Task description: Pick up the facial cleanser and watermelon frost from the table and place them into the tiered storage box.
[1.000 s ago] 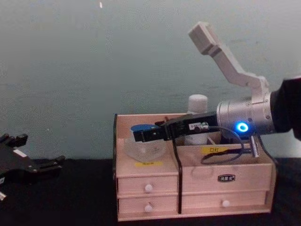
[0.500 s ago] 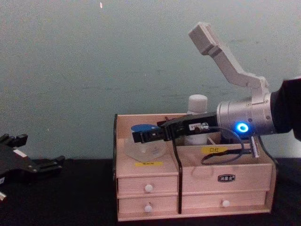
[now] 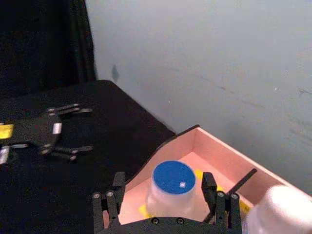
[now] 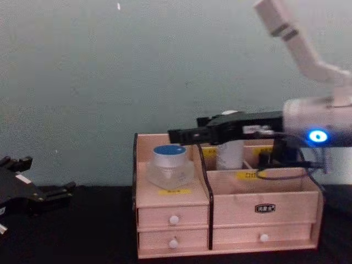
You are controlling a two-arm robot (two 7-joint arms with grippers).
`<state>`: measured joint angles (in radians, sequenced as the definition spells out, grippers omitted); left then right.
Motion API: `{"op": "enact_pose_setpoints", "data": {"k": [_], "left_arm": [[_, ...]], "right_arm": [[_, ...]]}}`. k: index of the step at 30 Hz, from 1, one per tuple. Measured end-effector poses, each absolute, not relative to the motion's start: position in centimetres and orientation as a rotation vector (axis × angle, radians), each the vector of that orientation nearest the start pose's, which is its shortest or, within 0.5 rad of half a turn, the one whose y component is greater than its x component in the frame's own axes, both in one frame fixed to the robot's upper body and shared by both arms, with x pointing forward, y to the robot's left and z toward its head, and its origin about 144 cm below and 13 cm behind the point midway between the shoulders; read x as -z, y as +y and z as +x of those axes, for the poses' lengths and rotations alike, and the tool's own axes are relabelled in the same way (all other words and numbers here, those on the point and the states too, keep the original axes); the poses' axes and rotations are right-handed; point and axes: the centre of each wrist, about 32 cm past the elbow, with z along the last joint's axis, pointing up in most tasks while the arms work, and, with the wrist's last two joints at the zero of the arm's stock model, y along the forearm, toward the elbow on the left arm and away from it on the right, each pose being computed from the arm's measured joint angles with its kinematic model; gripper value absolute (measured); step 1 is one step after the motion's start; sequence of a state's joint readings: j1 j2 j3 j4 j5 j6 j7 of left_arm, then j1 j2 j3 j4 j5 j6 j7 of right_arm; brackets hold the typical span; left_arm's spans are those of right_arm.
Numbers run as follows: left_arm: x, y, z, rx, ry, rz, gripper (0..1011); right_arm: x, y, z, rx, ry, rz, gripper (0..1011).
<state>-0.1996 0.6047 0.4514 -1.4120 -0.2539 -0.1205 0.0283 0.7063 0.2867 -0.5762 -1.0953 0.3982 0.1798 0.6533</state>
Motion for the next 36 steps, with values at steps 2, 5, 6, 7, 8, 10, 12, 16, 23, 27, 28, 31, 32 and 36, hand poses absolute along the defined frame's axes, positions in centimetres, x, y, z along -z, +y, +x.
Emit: {"op": "enact_pose_setpoints", "data": {"k": [2,5,6,7,8,10,12,16,23,27,28,31,32,36], "left_arm": [[-114.0,31.0,48.9,-1.248,-0.285,0.304,1001],[-114.0,31.0,48.9,-1.248,-0.285,0.304,1001],[-114.0,31.0,48.9,-1.248,-0.285,0.304,1001],[-114.0,31.0,48.9,-1.248,-0.285,0.304,1001],[-114.0,31.0,48.9,-1.248,-0.285,0.305,1001],[-114.0,31.0,48.9,-1.248,-0.285,0.304,1001],[-114.0,31.0,48.9,-1.248,-0.285,0.304,1001],[-114.0,31.0,48.9,-1.248,-0.285,0.304,1001],[-114.0,31.0,48.9,-1.248,-0.285,0.304,1001],[-114.0,31.0,48.9,-1.248,-0.285,0.304,1001],[-114.0,31.0,48.9,-1.248,-0.285,0.304,1001],[-114.0,31.0,48.9,-1.248,-0.285,0.304,1001],[-114.0,31.0,48.9,-1.248,-0.285,0.304,1001],[-114.0,31.0,48.9,-1.248,-0.285,0.304,1001]], "right_arm": [[-124.1,-21.2,61.1,0.581,0.004,-0.206,1003],[-124.3,-23.1,59.4,0.573,0.000,-0.199,1003],[-124.4,-23.6,59.0,0.573,-0.001,-0.197,1003],[-124.4,-24.1,58.5,0.573,0.000,-0.196,1003],[-124.4,-25.0,57.7,0.575,0.006,-0.196,1003],[-124.6,-26.1,56.9,0.581,0.009,-0.197,1003],[-124.7,-27.4,55.8,0.594,0.019,-0.207,1003],[-124.6,-29.7,53.7,0.650,0.038,-0.232,1003],[-124.6,-32.3,51.4,0.832,0.037,-0.258,1002],[-124.5,-33.2,50.8,0.939,0.031,-0.268,1003],[-124.5,-33.5,50.7,0.990,0.032,-0.271,1003],[-124.1,-34.0,50.5,1.101,0.042,-0.278,1003],[-124.0,-34.0,50.5,1.128,0.045,-0.282,1003],[-123.0,-34.2,50.7,1.253,0.072,-0.293,1002]]}}
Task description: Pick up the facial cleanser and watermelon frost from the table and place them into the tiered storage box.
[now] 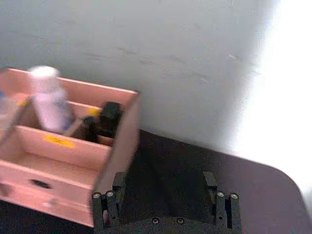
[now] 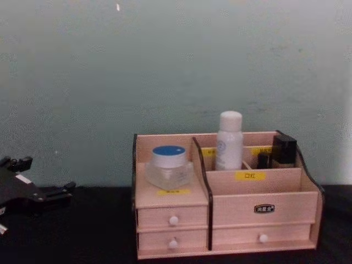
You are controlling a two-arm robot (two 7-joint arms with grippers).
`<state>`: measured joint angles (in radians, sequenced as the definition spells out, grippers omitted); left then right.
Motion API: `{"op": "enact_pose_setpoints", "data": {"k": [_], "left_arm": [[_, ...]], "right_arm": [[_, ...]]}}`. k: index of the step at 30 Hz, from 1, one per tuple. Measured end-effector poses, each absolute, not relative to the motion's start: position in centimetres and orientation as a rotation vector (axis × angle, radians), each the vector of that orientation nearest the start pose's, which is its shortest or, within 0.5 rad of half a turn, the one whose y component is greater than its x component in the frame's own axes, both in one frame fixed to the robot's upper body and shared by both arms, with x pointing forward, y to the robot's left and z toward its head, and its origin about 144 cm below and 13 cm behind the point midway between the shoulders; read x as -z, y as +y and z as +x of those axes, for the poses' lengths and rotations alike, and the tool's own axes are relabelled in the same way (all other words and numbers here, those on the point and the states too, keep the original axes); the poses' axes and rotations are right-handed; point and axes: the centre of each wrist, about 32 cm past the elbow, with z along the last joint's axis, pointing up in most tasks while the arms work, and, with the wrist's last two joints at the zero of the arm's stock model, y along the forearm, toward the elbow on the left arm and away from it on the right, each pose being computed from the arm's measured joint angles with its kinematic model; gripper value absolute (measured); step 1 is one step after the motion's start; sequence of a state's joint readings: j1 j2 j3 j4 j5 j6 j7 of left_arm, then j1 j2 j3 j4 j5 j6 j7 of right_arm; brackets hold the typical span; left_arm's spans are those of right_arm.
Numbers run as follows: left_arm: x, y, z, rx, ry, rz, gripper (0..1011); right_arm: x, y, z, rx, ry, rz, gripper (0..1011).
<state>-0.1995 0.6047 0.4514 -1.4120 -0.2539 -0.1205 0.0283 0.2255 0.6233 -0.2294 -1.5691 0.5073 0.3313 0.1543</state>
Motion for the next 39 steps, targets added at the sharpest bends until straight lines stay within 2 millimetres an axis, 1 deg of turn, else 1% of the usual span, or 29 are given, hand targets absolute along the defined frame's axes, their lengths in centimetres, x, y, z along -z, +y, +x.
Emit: {"op": "enact_pose_setpoints", "data": {"k": [3,6,9,11,15,19,39], "left_arm": [[-114.0,31.0,48.9,-1.248,-0.285,0.305,1001],[-114.0,31.0,48.9,-1.248,-0.285,0.305,1001],[-114.0,31.0,48.9,-1.248,-0.285,0.305,1001],[-114.0,31.0,48.9,-1.248,-0.285,0.304,1001],[-114.0,31.0,48.9,-1.248,-0.285,0.305,1001],[-114.0,31.0,48.9,-1.248,-0.285,0.304,1001],[-114.0,31.0,48.9,-1.248,-0.285,0.305,1001]], "right_arm": [[-122.1,-34.1,50.9,1.307,0.091,-0.308,1003],[-121.4,-34.0,51.1,1.331,0.104,-0.319,1003],[-120.2,-33.5,51.3,1.345,0.121,-0.342,1002],[-120.0,-33.4,51.4,1.346,0.124,-0.346,1002],[-118.9,-32.9,51.6,1.346,0.135,-0.367,1003],[-118.3,-32.7,51.6,1.350,0.138,-0.369,1003],[-118.3,-32.6,51.6,1.349,0.136,-0.369,1003]]}}
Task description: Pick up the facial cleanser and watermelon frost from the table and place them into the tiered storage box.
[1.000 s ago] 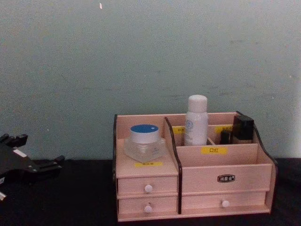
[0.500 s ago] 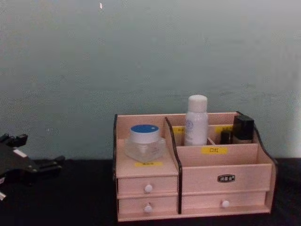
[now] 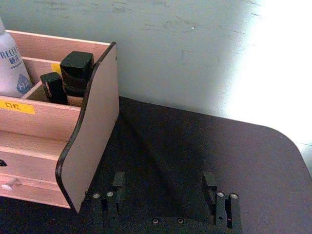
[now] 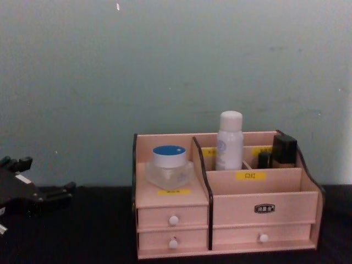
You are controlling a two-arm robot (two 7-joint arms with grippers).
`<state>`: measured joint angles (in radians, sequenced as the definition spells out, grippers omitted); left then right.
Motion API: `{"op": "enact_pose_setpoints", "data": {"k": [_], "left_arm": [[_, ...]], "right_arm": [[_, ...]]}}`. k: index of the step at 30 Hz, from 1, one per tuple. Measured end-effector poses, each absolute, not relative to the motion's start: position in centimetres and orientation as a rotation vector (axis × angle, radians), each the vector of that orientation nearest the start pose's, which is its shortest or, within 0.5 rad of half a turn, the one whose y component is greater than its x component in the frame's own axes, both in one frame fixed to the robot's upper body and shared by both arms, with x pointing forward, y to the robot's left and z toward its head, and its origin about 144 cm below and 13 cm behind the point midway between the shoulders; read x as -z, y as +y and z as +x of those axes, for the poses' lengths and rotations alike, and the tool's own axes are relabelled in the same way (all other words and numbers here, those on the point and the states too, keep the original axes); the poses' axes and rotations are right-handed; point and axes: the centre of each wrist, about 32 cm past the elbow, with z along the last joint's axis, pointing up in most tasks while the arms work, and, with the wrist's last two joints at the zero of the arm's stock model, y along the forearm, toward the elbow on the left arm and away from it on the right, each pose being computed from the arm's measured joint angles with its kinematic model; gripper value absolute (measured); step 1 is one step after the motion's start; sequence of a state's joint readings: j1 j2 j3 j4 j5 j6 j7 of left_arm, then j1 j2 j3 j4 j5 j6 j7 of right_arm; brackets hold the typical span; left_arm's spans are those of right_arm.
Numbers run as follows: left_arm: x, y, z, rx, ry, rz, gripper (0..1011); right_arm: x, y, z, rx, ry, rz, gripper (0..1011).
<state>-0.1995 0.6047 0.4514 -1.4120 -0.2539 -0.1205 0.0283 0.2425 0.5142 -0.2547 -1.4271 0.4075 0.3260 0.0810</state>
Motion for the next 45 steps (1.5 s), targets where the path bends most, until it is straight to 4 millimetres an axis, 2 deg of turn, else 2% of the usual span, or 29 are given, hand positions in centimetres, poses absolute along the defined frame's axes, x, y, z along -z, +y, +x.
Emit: {"op": "enact_pose_setpoints", "data": {"k": [45], "left_arm": [[-113.98,30.97,48.86,-1.248,-0.285,0.305,1001]], "right_arm": [[-118.40,-32.65,51.66,1.347,0.135,-0.368,1002]]}}
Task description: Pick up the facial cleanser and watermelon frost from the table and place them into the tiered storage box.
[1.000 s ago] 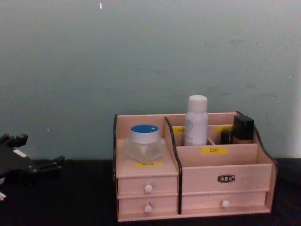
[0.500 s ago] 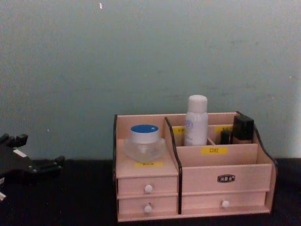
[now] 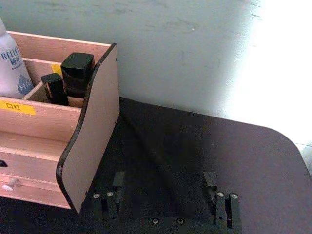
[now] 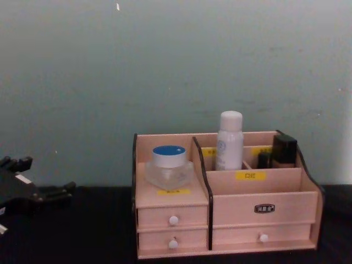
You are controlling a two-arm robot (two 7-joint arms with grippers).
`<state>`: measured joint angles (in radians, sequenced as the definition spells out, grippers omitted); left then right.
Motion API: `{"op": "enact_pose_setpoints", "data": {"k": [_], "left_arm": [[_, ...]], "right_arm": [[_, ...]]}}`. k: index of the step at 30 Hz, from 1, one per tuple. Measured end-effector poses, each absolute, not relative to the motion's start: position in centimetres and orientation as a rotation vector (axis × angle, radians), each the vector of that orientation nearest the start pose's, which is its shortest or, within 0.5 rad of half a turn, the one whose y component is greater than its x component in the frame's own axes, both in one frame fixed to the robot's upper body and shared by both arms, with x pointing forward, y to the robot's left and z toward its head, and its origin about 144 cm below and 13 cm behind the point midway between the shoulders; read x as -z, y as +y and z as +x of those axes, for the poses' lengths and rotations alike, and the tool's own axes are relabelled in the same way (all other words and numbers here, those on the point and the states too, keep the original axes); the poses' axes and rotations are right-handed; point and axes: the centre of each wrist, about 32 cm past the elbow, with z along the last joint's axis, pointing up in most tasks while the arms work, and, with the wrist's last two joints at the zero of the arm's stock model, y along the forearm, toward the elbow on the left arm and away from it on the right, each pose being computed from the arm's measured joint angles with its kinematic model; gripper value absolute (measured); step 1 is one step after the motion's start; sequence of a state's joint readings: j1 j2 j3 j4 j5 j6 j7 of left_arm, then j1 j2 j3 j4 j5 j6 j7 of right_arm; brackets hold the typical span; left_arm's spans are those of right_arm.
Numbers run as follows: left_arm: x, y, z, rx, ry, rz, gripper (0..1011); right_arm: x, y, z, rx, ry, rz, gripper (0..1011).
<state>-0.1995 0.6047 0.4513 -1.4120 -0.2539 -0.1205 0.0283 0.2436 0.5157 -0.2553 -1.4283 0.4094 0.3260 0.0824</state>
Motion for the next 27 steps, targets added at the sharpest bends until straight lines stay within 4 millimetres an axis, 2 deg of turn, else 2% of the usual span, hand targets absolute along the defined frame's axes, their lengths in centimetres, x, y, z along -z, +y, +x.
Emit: {"op": "enact_pose_setpoints", "data": {"k": [27], "left_arm": [[-113.98,30.97,48.86,-1.248,-0.285,0.304,1001]], "right_arm": [[-118.40,-32.65,51.66,1.347,0.135,-0.368,1002]]}}
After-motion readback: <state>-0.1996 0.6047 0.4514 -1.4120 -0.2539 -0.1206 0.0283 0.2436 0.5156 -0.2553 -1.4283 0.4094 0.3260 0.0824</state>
